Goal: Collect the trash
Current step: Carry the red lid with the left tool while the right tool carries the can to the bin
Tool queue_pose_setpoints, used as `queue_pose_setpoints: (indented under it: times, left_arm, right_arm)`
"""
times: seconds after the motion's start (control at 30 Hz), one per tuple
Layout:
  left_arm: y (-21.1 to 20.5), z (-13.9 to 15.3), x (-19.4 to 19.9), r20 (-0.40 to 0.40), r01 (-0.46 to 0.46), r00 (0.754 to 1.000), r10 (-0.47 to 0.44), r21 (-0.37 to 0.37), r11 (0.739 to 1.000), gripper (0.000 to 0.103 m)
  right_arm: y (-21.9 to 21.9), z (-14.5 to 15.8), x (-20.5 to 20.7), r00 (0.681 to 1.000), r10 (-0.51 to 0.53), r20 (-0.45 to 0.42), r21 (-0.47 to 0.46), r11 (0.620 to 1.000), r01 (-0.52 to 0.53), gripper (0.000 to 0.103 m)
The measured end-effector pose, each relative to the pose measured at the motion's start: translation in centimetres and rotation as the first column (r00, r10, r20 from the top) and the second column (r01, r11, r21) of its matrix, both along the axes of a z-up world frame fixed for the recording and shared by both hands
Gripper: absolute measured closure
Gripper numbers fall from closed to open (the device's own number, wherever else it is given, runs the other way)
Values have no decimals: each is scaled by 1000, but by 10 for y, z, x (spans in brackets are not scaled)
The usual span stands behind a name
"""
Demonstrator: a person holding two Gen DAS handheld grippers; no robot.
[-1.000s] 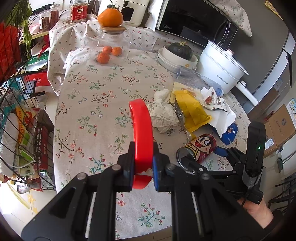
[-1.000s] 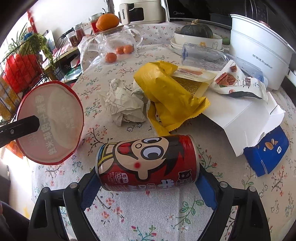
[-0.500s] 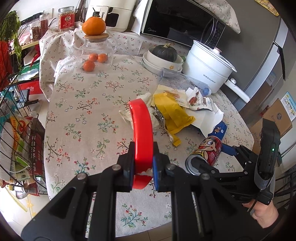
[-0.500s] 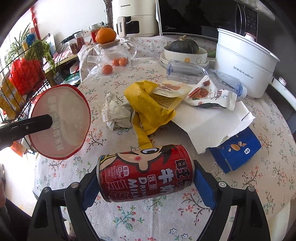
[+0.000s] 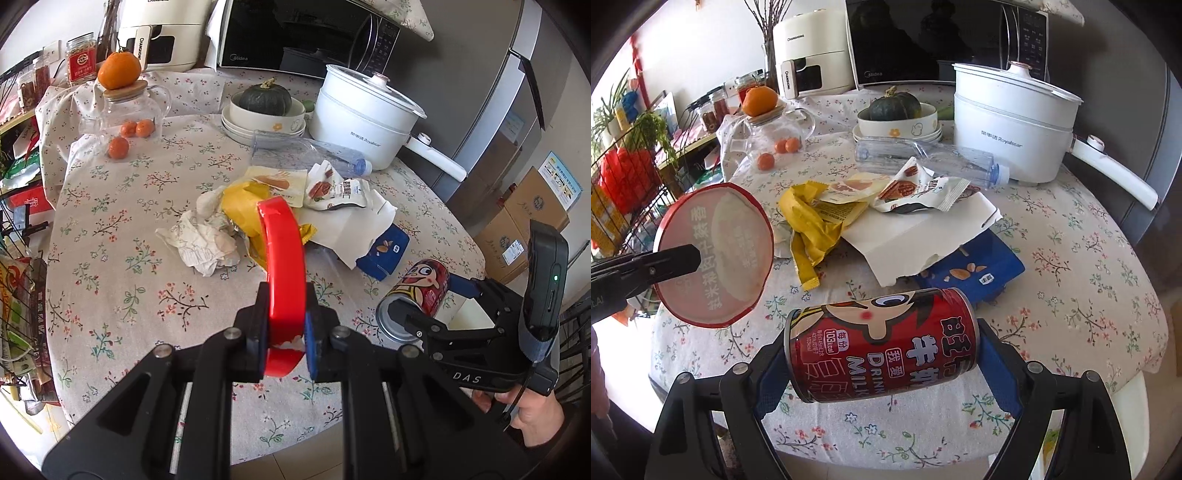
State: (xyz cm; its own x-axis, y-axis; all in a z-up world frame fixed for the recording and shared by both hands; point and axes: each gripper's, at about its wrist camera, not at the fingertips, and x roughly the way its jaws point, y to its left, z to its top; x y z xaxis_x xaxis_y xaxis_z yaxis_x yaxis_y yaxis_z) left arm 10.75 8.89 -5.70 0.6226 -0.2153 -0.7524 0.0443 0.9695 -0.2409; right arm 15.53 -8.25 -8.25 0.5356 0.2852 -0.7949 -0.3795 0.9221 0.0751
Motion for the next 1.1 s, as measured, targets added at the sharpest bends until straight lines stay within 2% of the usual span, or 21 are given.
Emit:
queue_pose_setpoints:
  times: [0.37, 0.6, 0.87, 1.1]
  left_arm:
    - [-56, 2, 8, 8, 103, 995, -103, 0, 995, 86]
    - [-102, 1, 8, 5, 186, 983, -185, -6, 983, 86]
    - [-159, 3, 1, 34, 311, 950, -312, 8, 950, 86]
    - [-212, -6, -8, 38, 423, 905, -423, 16, 906, 86]
  right_arm:
    - [-67, 9, -11, 995, -99, 7, -15, 995, 99, 13]
    - [-117, 15, -22, 984, -177, 9, -22, 984, 177, 13]
    - [-175, 16, -39, 964, -266, 2, -40, 963, 266, 13]
    - [-230, 13, -60, 934, -358, -19, -42, 933, 357, 13]
